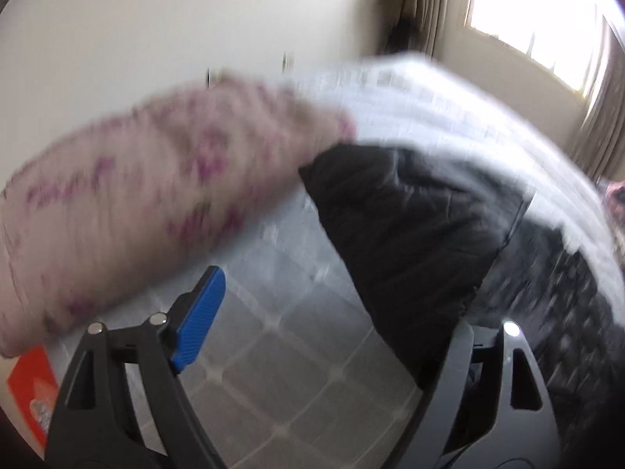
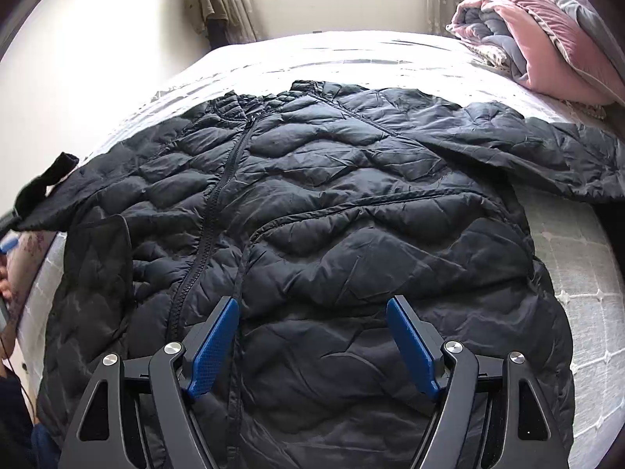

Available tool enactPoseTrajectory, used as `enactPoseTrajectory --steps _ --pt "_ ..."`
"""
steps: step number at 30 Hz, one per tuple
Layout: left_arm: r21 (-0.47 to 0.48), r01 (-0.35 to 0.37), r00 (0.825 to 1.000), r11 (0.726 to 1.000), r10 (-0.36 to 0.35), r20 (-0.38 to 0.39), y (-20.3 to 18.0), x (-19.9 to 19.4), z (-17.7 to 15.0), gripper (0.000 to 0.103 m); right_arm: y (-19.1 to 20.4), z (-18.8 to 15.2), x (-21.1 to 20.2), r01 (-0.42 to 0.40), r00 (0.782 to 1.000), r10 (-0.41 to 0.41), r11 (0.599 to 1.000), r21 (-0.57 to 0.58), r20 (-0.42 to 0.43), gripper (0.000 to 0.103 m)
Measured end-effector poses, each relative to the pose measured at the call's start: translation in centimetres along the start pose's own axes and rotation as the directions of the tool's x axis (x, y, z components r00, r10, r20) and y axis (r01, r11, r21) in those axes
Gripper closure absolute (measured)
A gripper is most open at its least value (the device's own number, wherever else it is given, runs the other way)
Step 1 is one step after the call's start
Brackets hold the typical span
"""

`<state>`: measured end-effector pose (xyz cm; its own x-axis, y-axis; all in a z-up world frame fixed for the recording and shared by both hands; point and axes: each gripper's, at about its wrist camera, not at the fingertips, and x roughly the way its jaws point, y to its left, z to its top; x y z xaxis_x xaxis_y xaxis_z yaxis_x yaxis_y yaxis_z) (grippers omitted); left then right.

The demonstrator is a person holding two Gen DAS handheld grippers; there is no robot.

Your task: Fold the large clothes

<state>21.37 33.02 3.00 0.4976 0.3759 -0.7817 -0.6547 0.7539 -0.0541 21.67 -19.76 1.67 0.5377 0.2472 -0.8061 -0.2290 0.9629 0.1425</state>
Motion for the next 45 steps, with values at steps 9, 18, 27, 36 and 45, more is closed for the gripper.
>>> enactPoseTrajectory --steps 9,18,27,36,45 --pt "-0.254 0.117 0.993 0.960 -0.119 0.007 5.7 0.4 0.2 0.022 0.1 0.0 -0.5 -0.029 1.000 0.029 1.000 0.011 0.003 0.024" --pt "-0.547 0.184 0.945 0.816 -0.301 -0.131 9.7 2.9 -4.8 0.022 0.1 0.1 0.1 -0.020 1.000 0.020 1.000 0.008 -0.004 0.024" --pt "-0.563 0.128 0.990 0.817 -0.136 0.029 12.7 -0.3 -4.7 0.023 -2.0 0.0 1.4 -0.019 0.999 0.022 0.998 0.064 -0.045 0.024" --pt "-0.365 -0.194 0.925 0.911 0.294 0.240 10.2 -9.9 -5.5 0.023 -2.4 0.1 0.9 -0.021 0.999 0.022 0.999 0.042 -0.031 0.024" --pt "0.513 -0.216 0.968 0.831 0.114 0.223 -7.9 -3.7 -5.3 0.014 -1.3 0.1 0.8 -0.029 0.999 0.030 0.999 0.035 -0.024 0.024"
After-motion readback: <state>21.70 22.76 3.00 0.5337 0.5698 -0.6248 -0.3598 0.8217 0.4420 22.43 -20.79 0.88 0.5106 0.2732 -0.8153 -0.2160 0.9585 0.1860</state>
